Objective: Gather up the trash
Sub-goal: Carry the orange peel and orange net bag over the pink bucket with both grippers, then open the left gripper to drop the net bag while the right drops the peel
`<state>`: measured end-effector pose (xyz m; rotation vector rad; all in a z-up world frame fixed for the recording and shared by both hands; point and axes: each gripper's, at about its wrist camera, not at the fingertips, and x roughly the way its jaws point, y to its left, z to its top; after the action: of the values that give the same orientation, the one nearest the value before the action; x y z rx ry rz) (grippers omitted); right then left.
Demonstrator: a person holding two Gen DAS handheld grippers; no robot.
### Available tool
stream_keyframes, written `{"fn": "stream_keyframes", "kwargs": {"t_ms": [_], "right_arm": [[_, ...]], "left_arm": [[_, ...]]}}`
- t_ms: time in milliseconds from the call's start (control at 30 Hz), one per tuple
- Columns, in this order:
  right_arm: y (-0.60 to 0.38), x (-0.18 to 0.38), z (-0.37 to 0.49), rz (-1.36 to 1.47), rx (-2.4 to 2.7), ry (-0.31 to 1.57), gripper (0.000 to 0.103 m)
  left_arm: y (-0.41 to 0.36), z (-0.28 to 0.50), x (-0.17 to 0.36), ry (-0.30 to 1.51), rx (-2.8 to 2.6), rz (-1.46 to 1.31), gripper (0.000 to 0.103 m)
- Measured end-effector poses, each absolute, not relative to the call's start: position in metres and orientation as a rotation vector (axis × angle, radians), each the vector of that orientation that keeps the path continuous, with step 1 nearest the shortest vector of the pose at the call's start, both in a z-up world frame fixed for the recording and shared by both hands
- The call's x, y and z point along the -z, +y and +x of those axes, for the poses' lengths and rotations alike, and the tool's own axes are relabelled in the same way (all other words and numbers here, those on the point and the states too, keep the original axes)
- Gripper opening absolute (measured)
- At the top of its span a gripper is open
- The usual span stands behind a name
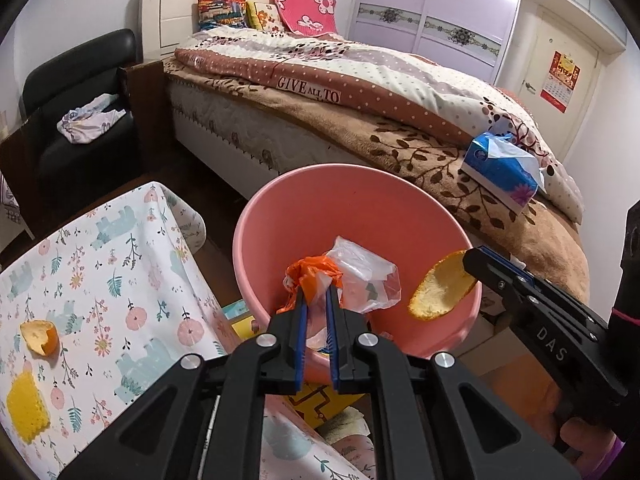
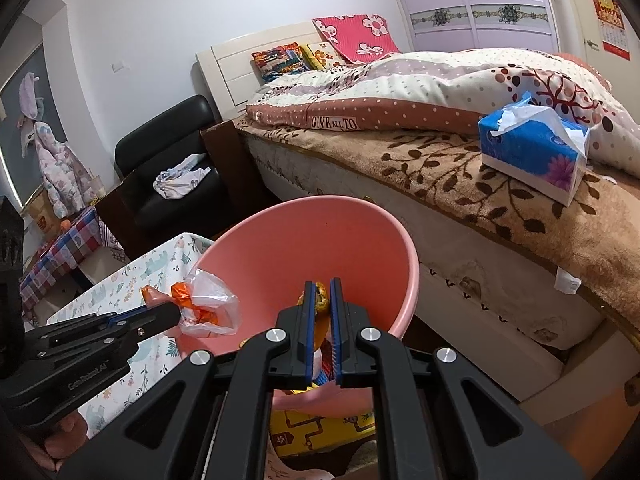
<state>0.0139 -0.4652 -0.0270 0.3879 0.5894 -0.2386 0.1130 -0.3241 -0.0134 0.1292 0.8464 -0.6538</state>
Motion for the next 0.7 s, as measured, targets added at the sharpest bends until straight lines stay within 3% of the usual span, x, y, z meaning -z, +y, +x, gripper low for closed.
{"fn": "stream_keyframes", "kwargs": {"t_ms": [100,167,367,700], "right_arm": [[-0.4659,0.0289,0.0157,0.389,0.237,0.593,0.007],[-0.4662,0.0299,0.0168,0.392,0.236,0.596,0.007],[-0.4657,0.0312,0.0181,0.395,0.234,0.599,0.007],[-0.4674,0.0309,0.0180,0.419,0.238,0.596,0.008]], "left_arm": [[-0.3243,0.1151,0.0152,0.851,0.642,0.120,0.012],[-0.3241,0.1152,0.0160,0.855,0.637,0.115,0.024],[-0.3237,0.1145,0.0154,0.850,0.633,0.116,0.040],[-0.3187,0.1099,0.0111,0.830,0.618,0.107,0.046]]}}
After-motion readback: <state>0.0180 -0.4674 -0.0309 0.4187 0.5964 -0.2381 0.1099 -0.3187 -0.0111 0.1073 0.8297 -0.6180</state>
